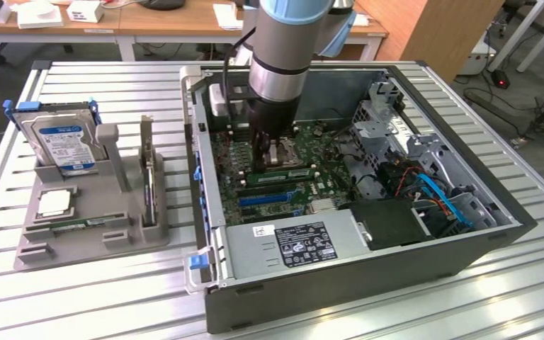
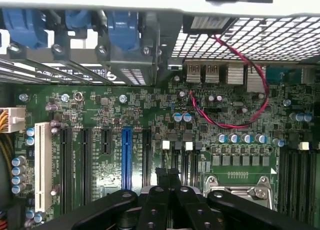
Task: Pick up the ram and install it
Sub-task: 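Press down the ram until it locks into place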
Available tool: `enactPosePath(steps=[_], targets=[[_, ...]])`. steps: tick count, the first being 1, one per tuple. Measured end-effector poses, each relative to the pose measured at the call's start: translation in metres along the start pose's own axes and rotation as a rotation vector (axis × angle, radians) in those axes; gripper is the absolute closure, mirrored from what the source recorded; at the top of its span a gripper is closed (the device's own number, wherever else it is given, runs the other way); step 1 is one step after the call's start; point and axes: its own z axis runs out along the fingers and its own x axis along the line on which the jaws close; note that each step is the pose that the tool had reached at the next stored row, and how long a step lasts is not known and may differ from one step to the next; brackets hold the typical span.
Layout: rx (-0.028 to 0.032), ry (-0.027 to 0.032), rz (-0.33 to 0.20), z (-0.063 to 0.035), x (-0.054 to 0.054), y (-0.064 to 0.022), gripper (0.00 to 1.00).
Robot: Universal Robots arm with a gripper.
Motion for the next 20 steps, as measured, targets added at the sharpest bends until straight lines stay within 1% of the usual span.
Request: enactPosePath(steps=[10, 20], targets=[[0.0000, 0.0000, 0.000, 0.0054, 0.0001, -0.0002, 0.91], [-0.0002, 0.0001, 0.000, 0.0074, 0.0001, -0.0003, 0.91]])
